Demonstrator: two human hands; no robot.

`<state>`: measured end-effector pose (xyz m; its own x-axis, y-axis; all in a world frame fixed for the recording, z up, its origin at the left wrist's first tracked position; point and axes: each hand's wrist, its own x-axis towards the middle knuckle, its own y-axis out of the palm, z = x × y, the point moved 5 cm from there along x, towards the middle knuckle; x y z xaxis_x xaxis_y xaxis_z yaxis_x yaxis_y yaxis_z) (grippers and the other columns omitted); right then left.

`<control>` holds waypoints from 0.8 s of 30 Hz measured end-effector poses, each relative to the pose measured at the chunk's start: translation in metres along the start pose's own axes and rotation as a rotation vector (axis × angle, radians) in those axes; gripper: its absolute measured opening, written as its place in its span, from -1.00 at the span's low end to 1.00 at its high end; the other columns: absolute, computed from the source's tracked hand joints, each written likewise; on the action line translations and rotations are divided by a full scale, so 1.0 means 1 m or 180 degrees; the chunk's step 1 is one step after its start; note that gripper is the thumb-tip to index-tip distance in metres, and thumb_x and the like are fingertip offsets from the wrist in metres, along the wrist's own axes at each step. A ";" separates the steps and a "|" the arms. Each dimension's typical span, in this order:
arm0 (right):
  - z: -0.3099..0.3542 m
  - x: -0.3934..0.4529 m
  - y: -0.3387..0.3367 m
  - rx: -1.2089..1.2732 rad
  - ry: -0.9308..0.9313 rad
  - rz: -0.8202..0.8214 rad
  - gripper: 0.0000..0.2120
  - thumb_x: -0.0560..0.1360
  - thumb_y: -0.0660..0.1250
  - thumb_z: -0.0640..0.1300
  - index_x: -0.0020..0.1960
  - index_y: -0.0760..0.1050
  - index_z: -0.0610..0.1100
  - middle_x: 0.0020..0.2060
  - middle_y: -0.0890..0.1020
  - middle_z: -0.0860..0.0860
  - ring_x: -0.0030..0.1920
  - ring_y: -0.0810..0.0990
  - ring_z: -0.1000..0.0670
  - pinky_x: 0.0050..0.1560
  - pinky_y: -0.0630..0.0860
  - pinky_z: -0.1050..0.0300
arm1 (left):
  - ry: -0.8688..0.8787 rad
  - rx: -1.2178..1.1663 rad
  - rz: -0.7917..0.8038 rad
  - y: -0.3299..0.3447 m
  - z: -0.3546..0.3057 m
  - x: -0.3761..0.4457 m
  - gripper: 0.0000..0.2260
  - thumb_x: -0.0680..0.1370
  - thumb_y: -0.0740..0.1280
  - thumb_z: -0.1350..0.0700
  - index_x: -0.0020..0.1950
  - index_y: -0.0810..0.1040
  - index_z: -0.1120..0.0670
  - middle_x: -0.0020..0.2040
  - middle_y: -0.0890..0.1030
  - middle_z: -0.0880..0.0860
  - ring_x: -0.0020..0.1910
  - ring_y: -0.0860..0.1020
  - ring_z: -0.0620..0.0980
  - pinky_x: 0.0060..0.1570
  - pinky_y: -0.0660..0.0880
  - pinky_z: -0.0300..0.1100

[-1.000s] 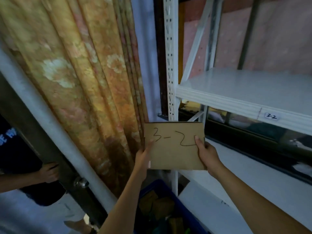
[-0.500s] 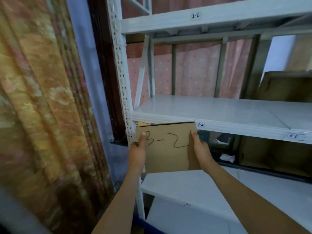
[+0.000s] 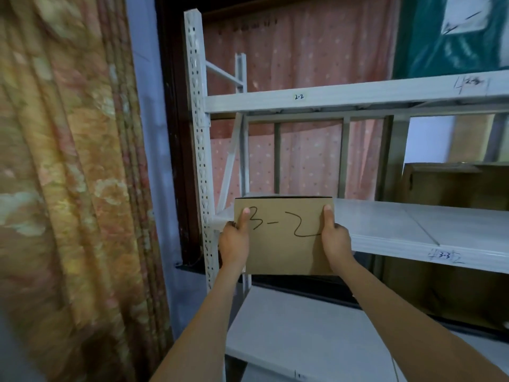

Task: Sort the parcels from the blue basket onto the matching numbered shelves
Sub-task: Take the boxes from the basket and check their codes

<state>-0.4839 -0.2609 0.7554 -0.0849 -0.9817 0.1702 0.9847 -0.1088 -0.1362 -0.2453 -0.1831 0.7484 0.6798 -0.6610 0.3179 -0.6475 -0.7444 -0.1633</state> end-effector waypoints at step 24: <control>0.060 0.088 0.128 -0.0259 -0.0731 0.1393 -0.21 0.52 0.43 0.05 0.52 0.01 -0.13 0.29 0.44 -0.05 0.27 0.48 -0.09 0.35 0.45 -0.09 | 0.0731 0.0582 0.0236 -0.029 -0.027 0.166 -0.37 0.64 0.26 0.23 0.62 0.05 -0.05 0.34 0.45 0.10 0.23 0.51 0.05 0.10 0.42 -0.20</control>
<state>-0.3566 -0.3516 0.8119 0.3783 -0.8793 0.2894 0.9046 0.2849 -0.3170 -0.1231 -0.2684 0.8312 0.5237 -0.6909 0.4984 -0.6055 -0.7134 -0.3528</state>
